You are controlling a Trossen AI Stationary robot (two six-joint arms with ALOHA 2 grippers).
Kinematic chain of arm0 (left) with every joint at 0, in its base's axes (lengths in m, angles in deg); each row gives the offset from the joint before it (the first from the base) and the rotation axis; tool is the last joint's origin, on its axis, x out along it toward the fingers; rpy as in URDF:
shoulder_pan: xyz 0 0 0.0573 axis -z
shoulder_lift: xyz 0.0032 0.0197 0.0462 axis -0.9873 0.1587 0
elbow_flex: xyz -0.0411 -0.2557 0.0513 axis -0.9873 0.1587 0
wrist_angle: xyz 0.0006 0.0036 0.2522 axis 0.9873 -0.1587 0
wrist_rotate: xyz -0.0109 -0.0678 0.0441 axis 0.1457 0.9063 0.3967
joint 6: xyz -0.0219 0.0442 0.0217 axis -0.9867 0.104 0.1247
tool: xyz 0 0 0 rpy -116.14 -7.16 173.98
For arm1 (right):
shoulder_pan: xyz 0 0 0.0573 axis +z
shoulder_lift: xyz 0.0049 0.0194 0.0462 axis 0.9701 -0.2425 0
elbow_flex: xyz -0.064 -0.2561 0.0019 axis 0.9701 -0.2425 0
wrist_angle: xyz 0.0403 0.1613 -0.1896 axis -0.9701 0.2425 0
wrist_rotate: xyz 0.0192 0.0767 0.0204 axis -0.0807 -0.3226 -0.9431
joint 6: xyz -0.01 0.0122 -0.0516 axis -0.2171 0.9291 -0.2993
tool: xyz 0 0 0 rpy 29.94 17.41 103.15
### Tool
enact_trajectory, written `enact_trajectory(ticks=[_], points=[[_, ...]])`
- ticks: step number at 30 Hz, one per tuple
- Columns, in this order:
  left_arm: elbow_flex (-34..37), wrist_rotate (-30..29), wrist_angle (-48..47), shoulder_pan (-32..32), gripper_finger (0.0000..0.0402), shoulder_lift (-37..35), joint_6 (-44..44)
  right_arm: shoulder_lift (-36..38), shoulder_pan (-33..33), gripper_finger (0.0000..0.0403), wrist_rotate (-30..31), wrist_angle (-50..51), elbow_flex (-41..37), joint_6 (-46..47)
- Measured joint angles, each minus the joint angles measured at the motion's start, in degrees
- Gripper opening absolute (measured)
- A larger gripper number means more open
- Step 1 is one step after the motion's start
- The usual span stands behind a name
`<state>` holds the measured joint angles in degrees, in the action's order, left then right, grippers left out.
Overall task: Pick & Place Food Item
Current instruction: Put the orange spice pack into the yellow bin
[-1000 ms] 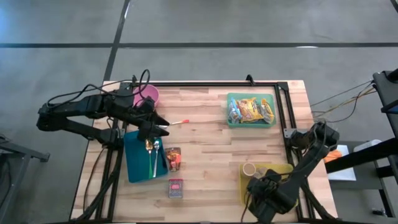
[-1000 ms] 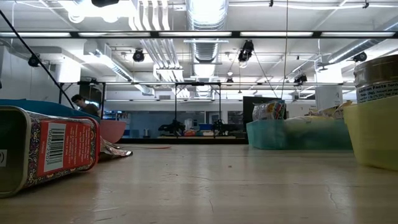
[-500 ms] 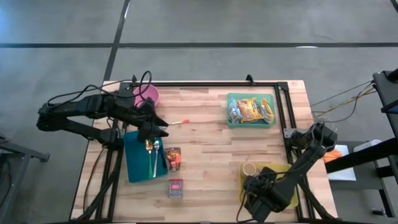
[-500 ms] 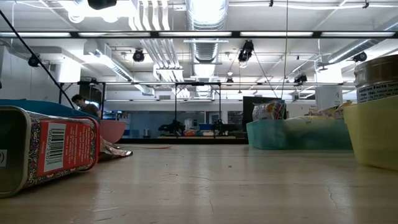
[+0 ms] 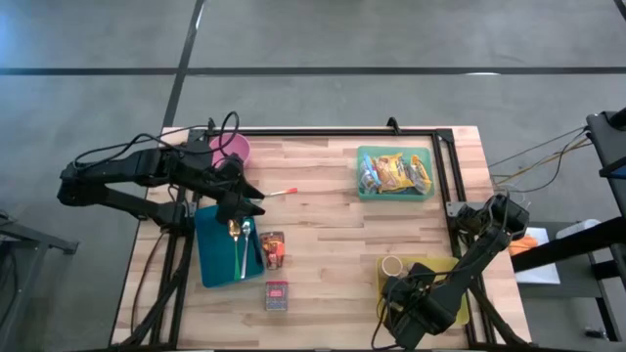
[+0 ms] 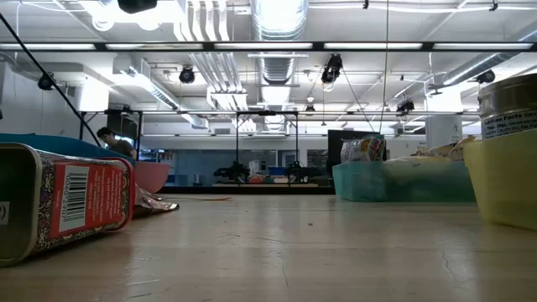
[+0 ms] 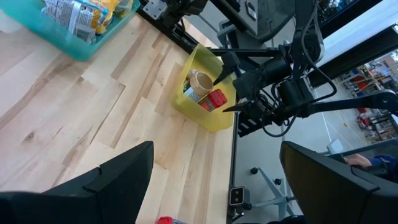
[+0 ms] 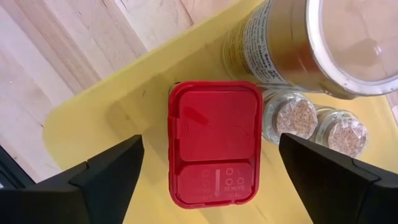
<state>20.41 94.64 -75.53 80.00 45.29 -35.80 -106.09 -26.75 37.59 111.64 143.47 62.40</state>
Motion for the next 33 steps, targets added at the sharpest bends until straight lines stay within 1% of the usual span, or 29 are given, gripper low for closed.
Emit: enact_trajectory(ticks=[6, 10, 13, 18, 21, 26, 30, 33], points=[[0.00, -0.01, -0.02, -0.02, 0.0354, 0.00, 0.16, 0.00, 0.00, 0.0371, -0.06, 0.01, 0.01, 0.42], [0.00, 0.00, -0.58, -0.02, 0.0354, 0.01, 0.26, -0.02, 0.00, 0.0372, -0.23, 0.33, 1.98, 0.40], [0.00, 0.00, -3.64, -0.02, 0.0354, 0.85, -1.08, 0.02, 0.00, 0.0372, -0.23, 2.23, 4.68, 0.40], [0.02, 0.13, -10.64, -0.02, 0.0354, 4.44, -3.54, 0.15, 0.73, 0.0372, -0.32, 7.97, 9.70, 0.80], [0.02, 2.71, -12.32, -0.02, 0.0354, 7.68, -4.15, 0.22, 1.62, 0.0372, -0.32, 10.95, 12.69, 1.68], [0.02, 8.86, -11.33, -0.20, 0.0354, 13.18, -4.36, 0.24, 3.18, 0.0372, -0.20, 15.12, 18.03, 2.80], [-0.02, 12.88, -11.20, -1.75, 0.0354, 17.26, -0.72, 0.26, 3.91, 0.0372, 0.29, 17.99, 21.46, 4.80], [-0.20, 13.20, -11.16, -3.02, 0.0354, 20.04, 3.93, 0.26, 4.18, 0.0372, 0.73, 18.92, 23.01, 5.30]])
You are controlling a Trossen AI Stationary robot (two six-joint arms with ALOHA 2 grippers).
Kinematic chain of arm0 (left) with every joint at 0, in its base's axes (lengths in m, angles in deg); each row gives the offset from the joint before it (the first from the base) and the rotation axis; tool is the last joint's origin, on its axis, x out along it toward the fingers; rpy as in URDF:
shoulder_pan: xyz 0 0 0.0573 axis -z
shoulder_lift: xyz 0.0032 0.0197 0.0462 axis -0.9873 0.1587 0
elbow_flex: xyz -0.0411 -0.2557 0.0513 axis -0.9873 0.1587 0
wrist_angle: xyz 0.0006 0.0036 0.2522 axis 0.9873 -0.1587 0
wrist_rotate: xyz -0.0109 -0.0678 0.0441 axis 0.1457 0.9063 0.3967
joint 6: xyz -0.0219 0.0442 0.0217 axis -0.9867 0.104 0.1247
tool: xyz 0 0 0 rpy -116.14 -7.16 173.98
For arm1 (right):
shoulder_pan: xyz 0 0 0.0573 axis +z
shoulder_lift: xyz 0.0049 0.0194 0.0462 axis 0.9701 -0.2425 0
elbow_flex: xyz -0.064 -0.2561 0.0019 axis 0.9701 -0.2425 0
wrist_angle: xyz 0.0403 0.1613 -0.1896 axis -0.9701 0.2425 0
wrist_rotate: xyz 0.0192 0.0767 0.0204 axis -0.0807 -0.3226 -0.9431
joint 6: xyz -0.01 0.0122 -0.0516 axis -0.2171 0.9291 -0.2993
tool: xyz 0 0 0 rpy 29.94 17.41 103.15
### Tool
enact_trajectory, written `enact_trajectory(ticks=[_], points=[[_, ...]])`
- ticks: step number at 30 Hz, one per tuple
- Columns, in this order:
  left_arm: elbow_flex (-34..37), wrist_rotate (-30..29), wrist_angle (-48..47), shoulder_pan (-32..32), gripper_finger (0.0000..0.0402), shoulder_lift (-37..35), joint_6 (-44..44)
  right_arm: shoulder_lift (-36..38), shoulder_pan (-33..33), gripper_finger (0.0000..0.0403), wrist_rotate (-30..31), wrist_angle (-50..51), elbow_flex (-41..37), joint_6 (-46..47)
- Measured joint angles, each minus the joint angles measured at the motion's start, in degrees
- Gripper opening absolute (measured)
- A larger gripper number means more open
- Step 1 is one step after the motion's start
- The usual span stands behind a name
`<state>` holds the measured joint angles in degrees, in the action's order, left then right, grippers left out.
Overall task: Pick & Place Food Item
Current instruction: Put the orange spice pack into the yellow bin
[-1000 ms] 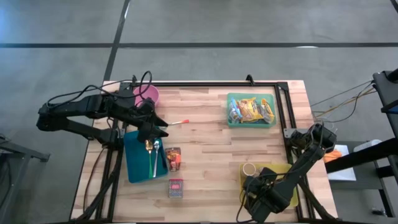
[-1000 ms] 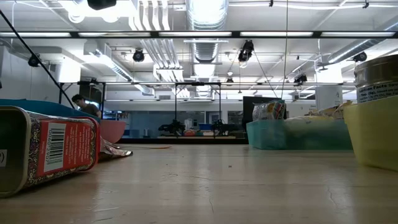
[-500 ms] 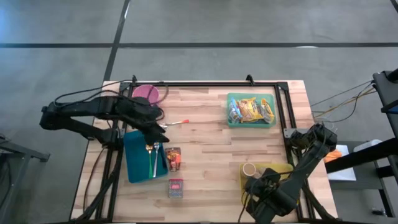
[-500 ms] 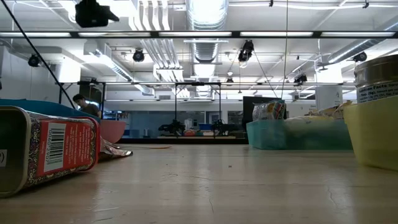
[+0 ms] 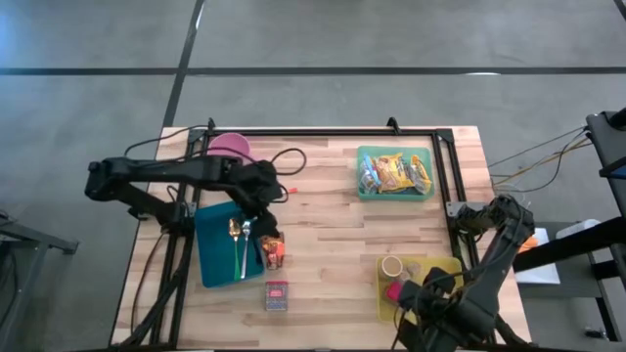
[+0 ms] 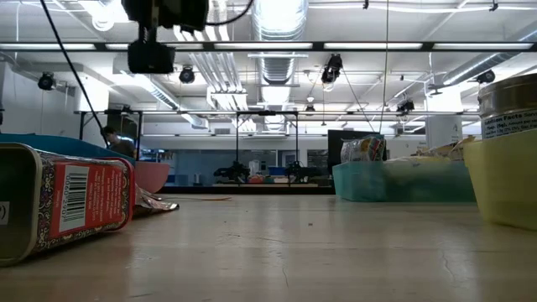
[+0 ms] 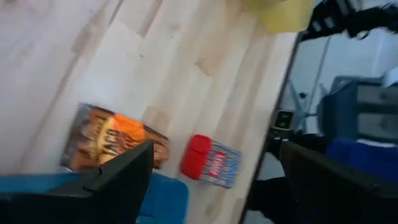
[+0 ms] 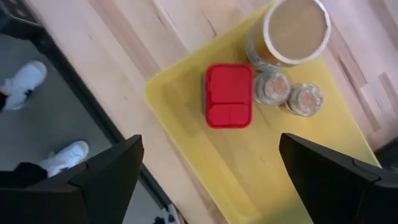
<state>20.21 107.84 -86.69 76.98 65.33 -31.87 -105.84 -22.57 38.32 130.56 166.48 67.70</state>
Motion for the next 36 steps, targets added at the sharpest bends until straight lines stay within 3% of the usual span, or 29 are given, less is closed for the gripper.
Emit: enact_trajectory(ticks=[4, 9, 14, 24, 36], points=[[0.02, -0.57, -0.58, -1.29, 0.0354, 3.94, 7.93, 0.00, 0.02, 0.0372, 2.70, -0.21, 1.68, 0.25], [0.04, -7.32, -1.06, -1.35, 0.0354, 9.34, 20.38, -0.01, -0.03, 0.0372, 5.65, -0.20, 2.82, 0.28], [0.02, -7.63, -2.18, -1.35, 0.0354, 14.93, 26.62, 0.01, 0.02, 0.0372, 5.70, -0.17, 2.85, 1.38], [0.07, -7.66, -4.05, -1.35, 0.0354, 25.25, 30.25, 0.01, -0.01, 0.0372, 5.70, -0.12, 2.76, 2.21], [3.08, -13.47, -0.54, -1.30, 0.0354, 27.89, 35.06, -0.01, -0.01, 0.0372, 6.15, -0.24, 2.15, 2.48]])
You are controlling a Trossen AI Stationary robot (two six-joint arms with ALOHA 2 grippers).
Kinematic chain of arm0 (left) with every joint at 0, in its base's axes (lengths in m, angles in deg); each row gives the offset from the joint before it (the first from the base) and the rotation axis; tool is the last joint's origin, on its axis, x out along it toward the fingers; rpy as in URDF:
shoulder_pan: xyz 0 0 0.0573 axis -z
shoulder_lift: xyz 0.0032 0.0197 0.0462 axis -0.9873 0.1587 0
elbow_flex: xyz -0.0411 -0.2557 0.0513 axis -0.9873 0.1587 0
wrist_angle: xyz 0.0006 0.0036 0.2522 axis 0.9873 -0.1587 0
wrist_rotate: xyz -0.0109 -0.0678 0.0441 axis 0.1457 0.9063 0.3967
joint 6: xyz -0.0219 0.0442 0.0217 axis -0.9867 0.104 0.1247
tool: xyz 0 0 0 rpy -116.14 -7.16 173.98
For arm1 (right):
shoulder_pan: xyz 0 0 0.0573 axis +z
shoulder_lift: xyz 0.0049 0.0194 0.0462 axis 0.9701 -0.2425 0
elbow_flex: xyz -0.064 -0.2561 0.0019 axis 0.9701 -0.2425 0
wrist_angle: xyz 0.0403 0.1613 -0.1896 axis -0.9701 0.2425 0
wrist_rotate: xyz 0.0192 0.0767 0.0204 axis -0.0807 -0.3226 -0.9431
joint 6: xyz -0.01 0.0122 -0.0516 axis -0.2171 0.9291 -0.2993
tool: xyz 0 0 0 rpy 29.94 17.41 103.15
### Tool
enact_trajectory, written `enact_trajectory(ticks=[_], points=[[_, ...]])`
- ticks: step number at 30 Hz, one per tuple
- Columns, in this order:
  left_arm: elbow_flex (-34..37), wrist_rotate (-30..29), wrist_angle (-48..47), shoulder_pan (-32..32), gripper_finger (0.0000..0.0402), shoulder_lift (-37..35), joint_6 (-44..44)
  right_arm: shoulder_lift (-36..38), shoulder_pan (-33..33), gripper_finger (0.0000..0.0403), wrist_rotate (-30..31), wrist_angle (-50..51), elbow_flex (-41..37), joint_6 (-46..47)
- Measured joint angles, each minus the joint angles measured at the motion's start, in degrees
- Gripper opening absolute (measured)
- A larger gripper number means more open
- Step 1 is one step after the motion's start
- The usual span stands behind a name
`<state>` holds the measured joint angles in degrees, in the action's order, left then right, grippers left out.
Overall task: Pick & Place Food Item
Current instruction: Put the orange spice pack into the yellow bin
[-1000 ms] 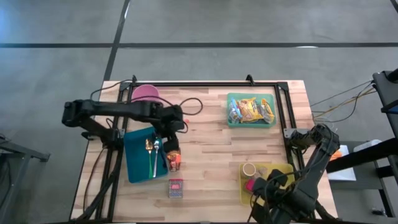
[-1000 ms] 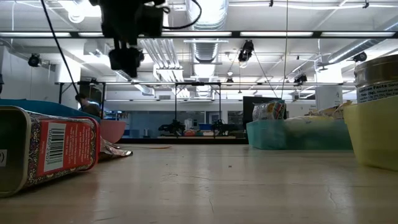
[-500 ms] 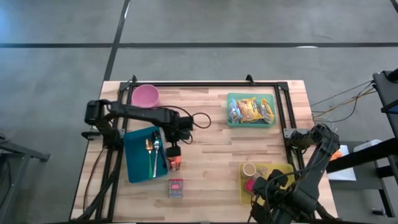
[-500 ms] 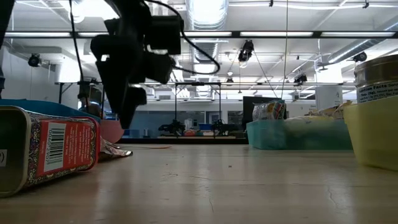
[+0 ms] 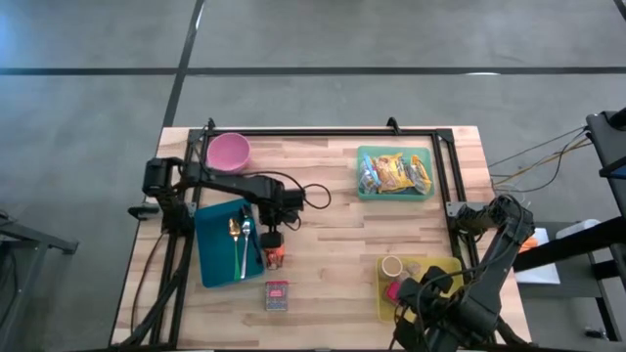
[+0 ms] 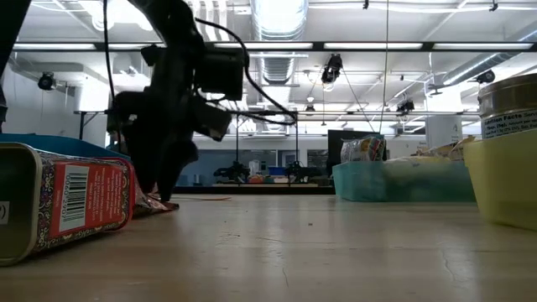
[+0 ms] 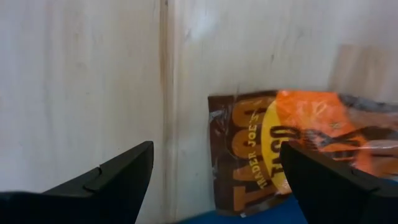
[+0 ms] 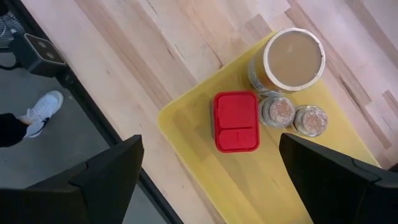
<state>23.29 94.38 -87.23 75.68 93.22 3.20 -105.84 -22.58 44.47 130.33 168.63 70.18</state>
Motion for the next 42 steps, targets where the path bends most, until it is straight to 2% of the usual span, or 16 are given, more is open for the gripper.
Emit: enact_trajectory(ticks=[11, 14, 18, 24, 34, 42], points=[[4.63, 0.22, 4.68, 1.20, 0.0353, -0.59, -0.97, 0.01, 0.00, 0.0372, 0.49, 0.23, -0.57, -0.38], [4.73, -0.55, 5.42, 1.88, 0.0341, -0.55, -1.05, -0.01, 0.00, 0.0372, 0.86, 0.29, -0.57, -0.49], [4.84, -1.74, 5.92, 2.67, 0.0290, -0.45, -1.03, 0.00, 0.00, 0.0372, 0.86, 0.41, -0.57, -0.47], [4.84, -1.93, 6.79, 3.23, 0.0186, -0.33, -1.03, -0.01, 0.00, 0.0372, 0.88, 0.50, -0.57, -0.49], [4.95, 2.25, 9.02, 3.60, 0.0021, 0.00, -1.95, -0.01, 0.00, 0.0372, 0.95, 0.68, -0.57, -0.42], [4.39, 3.45, 7.84, 3.54, 0.0003, -0.32, -2.95, -0.01, 0.00, 0.0372, 1.02, 0.88, -0.57, -0.95]])
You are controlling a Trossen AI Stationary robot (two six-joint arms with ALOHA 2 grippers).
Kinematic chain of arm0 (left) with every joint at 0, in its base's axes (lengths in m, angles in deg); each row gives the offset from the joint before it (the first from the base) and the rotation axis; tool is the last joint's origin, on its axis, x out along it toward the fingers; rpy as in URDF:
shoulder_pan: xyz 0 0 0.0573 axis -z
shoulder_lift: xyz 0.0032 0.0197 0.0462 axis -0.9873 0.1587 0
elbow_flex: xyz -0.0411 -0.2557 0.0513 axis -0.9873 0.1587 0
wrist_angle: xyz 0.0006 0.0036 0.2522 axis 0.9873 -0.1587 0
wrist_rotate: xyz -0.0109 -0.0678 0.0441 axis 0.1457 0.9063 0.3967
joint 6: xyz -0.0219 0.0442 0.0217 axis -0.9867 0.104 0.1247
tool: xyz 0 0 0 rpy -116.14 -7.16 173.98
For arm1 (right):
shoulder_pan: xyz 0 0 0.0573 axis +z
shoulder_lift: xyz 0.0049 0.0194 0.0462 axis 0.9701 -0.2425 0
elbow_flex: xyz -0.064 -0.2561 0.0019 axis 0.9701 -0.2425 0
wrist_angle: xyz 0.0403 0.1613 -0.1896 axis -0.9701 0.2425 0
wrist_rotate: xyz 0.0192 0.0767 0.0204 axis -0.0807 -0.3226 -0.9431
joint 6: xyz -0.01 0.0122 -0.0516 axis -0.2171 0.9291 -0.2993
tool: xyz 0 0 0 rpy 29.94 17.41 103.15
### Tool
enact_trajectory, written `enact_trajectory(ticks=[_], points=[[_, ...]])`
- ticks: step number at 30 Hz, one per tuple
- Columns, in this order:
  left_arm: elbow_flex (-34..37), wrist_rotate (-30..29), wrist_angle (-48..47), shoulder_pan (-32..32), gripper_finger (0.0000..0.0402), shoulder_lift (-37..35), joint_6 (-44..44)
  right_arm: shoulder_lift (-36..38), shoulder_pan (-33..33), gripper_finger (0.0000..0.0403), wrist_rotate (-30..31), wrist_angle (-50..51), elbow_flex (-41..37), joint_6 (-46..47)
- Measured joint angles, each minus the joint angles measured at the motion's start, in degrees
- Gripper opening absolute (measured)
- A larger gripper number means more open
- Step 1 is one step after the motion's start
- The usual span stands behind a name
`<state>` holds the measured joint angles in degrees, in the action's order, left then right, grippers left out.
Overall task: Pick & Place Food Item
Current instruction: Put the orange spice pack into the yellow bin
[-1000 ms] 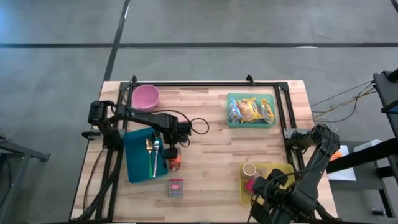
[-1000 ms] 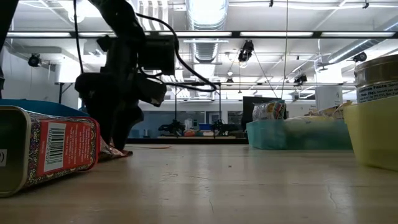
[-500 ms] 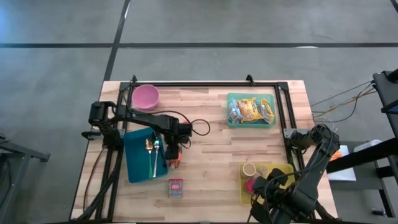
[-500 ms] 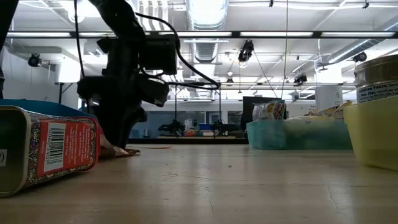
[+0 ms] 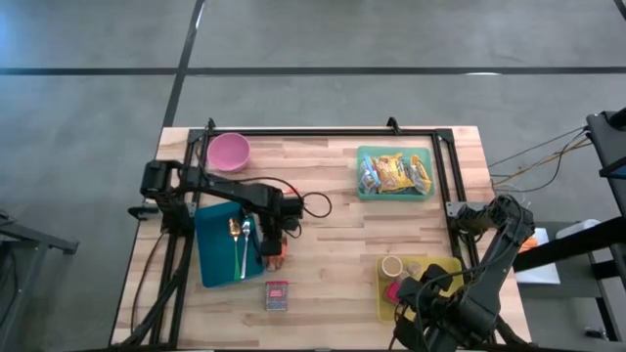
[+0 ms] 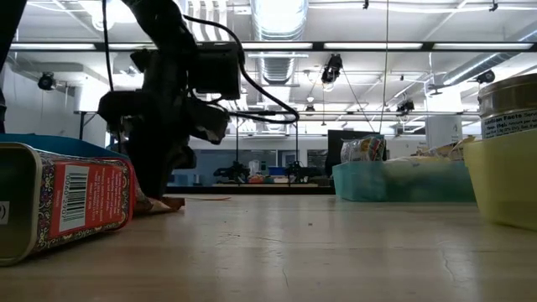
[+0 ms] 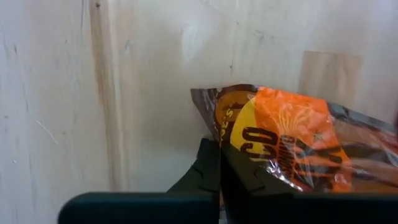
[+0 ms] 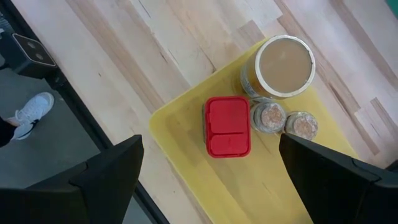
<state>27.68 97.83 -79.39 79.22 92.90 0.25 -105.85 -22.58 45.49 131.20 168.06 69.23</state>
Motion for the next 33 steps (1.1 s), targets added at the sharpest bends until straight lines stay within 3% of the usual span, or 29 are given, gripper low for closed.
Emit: enact_trajectory(ticks=[10, 19, 28, 33], points=[[-4.32, 0.78, -1.91, 0.00, 0.0001, -5.98, -3.45, 0.00, -0.02, 0.0372, 2.88, 0.43, 0.00, 6.72], [-8.59, 0.50, -1.06, 0.22, 0.0000, -14.47, -10.08, 0.00, -1.52, 0.0372, 14.71, 0.05, 0.00, 16.51], [-13.07, 0.48, -0.56, 1.43, 0.0000, -19.61, -14.12, 0.00, -11.37, 0.0372, 17.20, -1.14, 0.00, 4.55], [-15.73, 0.49, -1.52, 2.80, 0.0000, -20.26, -14.69, 0.22, -15.92, 0.0365, 23.72, -7.15, 0.00, -5.02]])
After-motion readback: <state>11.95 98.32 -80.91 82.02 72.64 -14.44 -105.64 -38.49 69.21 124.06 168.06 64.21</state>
